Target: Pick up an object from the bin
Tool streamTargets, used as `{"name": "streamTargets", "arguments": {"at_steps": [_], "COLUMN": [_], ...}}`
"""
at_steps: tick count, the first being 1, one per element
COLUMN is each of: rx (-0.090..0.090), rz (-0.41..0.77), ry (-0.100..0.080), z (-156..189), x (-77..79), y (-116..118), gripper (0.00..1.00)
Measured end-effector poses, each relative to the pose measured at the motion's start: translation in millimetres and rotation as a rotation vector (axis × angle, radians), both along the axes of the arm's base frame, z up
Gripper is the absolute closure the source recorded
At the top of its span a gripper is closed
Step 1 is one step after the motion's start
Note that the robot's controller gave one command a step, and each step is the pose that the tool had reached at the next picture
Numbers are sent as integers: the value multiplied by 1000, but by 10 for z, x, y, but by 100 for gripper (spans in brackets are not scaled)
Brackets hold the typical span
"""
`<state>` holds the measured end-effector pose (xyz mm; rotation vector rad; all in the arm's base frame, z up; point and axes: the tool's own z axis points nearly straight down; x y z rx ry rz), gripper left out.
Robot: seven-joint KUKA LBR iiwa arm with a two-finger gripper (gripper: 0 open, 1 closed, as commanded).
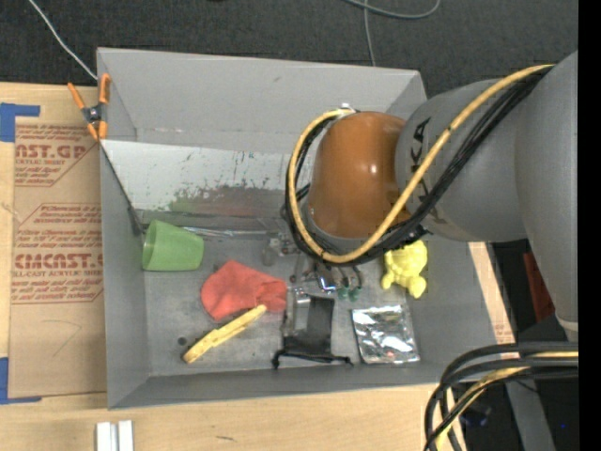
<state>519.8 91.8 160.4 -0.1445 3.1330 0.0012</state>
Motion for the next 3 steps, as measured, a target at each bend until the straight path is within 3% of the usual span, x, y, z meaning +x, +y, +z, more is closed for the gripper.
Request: {"name": "streamTargets", "arguments": {"at_steps": [1, 2, 3], "rx": [0, 1, 0], "rz": [13, 186, 384], "ry": [5, -2, 6], "z": [-547, -911, -907], "x": [-92, 215, -172], "y": [-451, 205, -274], "gripper": [0, 0, 100]}}
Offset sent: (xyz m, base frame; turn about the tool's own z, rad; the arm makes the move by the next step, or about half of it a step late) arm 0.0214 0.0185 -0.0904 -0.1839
